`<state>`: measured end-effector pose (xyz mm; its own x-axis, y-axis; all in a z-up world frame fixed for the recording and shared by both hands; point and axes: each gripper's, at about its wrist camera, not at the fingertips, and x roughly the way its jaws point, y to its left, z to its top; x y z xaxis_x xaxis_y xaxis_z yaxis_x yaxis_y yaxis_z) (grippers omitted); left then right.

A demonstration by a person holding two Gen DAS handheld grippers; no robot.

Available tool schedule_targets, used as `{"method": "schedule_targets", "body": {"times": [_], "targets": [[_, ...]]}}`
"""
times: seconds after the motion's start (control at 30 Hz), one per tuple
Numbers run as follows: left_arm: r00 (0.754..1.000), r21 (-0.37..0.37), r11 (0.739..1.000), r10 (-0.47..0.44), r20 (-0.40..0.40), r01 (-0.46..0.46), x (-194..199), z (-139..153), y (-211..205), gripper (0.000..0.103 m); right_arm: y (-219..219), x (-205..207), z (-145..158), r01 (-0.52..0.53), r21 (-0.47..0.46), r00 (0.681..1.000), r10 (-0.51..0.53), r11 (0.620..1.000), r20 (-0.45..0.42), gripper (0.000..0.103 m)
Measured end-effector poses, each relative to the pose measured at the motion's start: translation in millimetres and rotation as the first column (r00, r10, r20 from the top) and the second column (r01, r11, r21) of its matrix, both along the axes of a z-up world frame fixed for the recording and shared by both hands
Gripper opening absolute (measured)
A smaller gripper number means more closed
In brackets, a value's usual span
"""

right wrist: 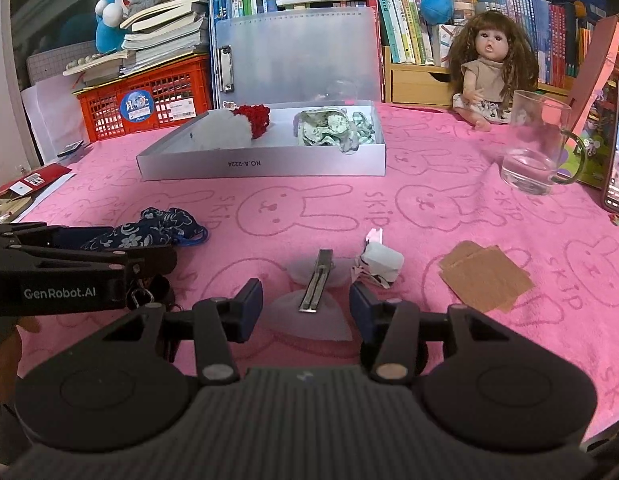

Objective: Organize objects
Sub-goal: 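Close left tool on blue floral pouch while right tool closes on white clip, then carry pouch in left tool while right tool carries clip into white box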

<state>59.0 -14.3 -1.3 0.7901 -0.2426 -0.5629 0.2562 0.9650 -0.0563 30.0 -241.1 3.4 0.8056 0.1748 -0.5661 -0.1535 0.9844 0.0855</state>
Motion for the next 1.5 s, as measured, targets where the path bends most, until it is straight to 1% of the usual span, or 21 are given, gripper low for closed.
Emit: {"method": "schedule_targets", "body": {"times": [0.07,0.13,0.2,0.27,0.3,0.4,0.57,0.97,1.5], "targets": [[1.000,-0.003,1.000,0.003,-0.002,-0.003,0.2,0.1,0.3,0.073,-0.2,0.7,-0.2,0.001,0.000,1.000,-0.001,1.000,0.001,0.050],[1.000,-0.010,1.000,0.006,0.001,-0.006,-0.4,0.3,1.0,0.070,-0.5,1.6,-0.1,0.004,0.003,1.000,-0.004,1.000,0.001,0.048],[1.000,-0.025,1.000,0.010,0.007,-0.010,-1.4,1.3,2.9,0.064,-1.0,1.9,-0.2,0.011,0.006,1.000,-0.011,1.000,0.005,0.040],[1.000,-0.043,0.999,0.011,0.011,-0.010,-2.4,3.2,5.2,0.059,-2.0,1.7,-0.2,0.020,0.012,1.000,-0.020,1.000,0.007,0.030],[1.000,-0.051,0.999,0.011,0.011,-0.010,-2.7,4.0,6.0,0.057,-2.8,1.9,0.0,0.023,0.017,1.000,-0.023,1.000,0.008,0.027],[1.000,-0.065,0.998,0.017,0.013,-0.016,-2.9,6.9,7.8,0.053,-3.3,0.1,0.5,0.027,0.020,0.999,-0.028,0.999,0.018,0.023],[0.999,-0.071,0.997,0.021,0.025,-0.019,-4.6,10.7,8.4,0.052,-2.8,-2.6,5.0,0.022,0.025,0.999,-0.023,0.999,0.046,0.022],[0.999,-0.087,0.996,0.035,0.041,-0.031,-4.1,19.0,10.9,0.052,-3.8,-3.9,12.3,0.020,0.028,0.997,-0.023,0.999,0.080,0.023],[0.996,-0.100,0.994,0.053,0.067,-0.046,6.4,33.8,16.8,0.052,-0.9,6.4,23.0,0.015,0.024,0.994,-0.018,1.000,0.107,0.023]]}}
